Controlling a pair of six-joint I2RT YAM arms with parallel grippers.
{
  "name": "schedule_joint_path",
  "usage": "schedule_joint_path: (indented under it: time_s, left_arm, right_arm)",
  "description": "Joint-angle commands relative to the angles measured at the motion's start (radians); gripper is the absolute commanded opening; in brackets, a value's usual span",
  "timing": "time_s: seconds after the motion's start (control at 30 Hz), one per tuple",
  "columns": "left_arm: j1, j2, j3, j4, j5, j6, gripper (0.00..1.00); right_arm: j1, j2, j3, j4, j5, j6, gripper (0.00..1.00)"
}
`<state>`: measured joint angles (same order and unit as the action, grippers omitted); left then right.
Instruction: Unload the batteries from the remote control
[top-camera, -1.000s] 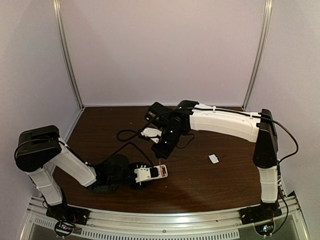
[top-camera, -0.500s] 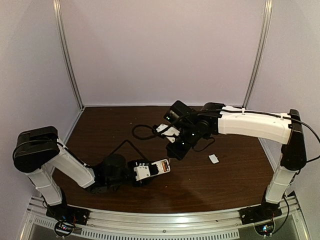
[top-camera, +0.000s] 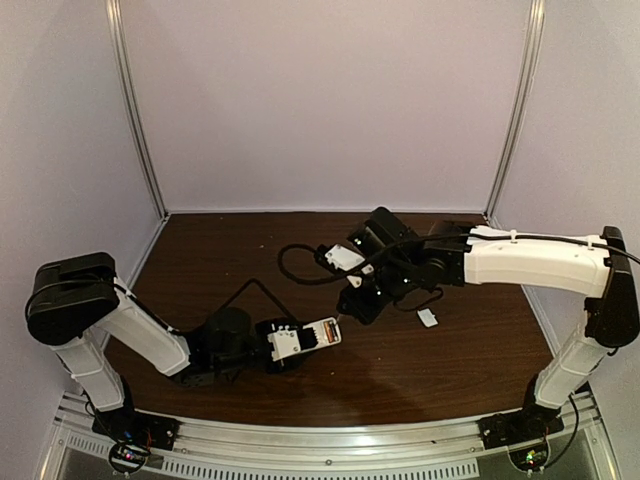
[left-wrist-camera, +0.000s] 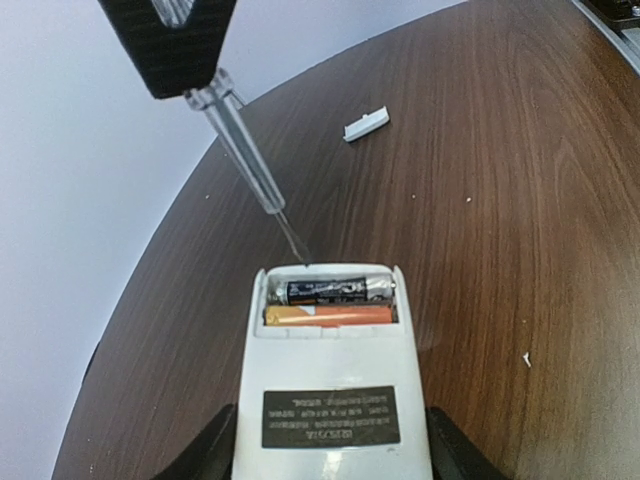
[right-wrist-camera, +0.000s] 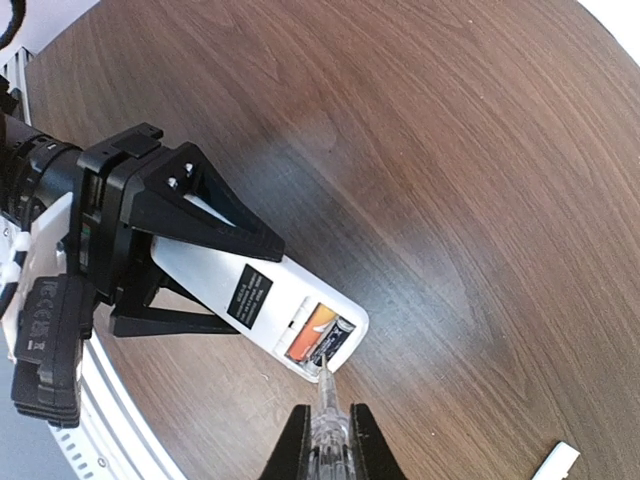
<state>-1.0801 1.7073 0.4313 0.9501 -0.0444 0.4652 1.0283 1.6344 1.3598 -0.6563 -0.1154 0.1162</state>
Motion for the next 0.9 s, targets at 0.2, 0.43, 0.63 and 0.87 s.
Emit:
schedule_joint_path:
  time_s: [0.2, 0.43, 0.63, 0.87]
  left_arm:
    - [0.010, 0.008, 0.037, 0.035, 0.028, -0.043, 0.00]
    - [0.031, 0.008, 0.041, 0.022, 0.097, -0.070, 0.00]
    - [0.042, 0.008, 0.049, 0.007, 0.127, -0.083, 0.00]
    - [0.049, 0.008, 0.059, -0.011, 0.141, -0.095, 0.00]
  right_arm:
    - [0.053, -0.089, -0.119, 0.118, 0.033, 0.041, 0.00]
    - [0.089, -0.156, -0.212, 0.184, 0.088, 0.062, 0.00]
    - [0.099, -0.170, -0.249, 0.209, 0.111, 0.066, 0.00]
    - [0.100, -0.163, -0.247, 0.207, 0.139, 0.065, 0.00]
